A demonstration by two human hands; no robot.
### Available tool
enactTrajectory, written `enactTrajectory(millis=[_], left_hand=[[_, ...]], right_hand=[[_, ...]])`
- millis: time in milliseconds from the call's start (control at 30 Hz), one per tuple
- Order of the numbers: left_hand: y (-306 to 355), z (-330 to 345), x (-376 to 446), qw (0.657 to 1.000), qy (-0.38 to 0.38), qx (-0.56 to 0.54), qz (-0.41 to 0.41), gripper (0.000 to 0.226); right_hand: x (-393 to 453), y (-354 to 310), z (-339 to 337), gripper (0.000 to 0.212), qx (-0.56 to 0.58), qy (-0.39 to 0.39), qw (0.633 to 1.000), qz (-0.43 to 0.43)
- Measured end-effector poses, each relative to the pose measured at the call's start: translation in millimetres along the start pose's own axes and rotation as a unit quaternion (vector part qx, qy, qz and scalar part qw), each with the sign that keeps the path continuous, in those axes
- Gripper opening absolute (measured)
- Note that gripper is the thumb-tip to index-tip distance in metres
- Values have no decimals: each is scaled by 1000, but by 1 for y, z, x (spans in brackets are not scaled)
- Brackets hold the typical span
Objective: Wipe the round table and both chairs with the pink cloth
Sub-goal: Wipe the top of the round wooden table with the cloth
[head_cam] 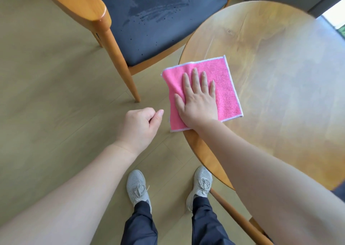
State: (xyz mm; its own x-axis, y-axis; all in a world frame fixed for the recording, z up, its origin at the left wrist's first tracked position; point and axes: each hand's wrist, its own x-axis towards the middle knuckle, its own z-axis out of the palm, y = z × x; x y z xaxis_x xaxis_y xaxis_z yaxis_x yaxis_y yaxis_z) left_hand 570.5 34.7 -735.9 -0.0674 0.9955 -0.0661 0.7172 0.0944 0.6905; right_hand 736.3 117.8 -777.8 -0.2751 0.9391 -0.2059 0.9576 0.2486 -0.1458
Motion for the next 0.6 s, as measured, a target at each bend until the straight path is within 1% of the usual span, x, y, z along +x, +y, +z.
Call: enactTrajectory(millis=[167, 333, 600], left_hand=[[17, 2, 3, 1000, -13, 6, 22, 47], [41, 4, 14, 999, -14, 11, 41, 50], [86, 28, 25, 994, -57, 21, 94, 51]], right_hand=[[-59, 9, 10, 69, 2, -17, 1000, -15], [-107, 34, 14, 65, -3, -27, 999, -18], [-185, 99, 12, 65, -22, -56, 997, 38]])
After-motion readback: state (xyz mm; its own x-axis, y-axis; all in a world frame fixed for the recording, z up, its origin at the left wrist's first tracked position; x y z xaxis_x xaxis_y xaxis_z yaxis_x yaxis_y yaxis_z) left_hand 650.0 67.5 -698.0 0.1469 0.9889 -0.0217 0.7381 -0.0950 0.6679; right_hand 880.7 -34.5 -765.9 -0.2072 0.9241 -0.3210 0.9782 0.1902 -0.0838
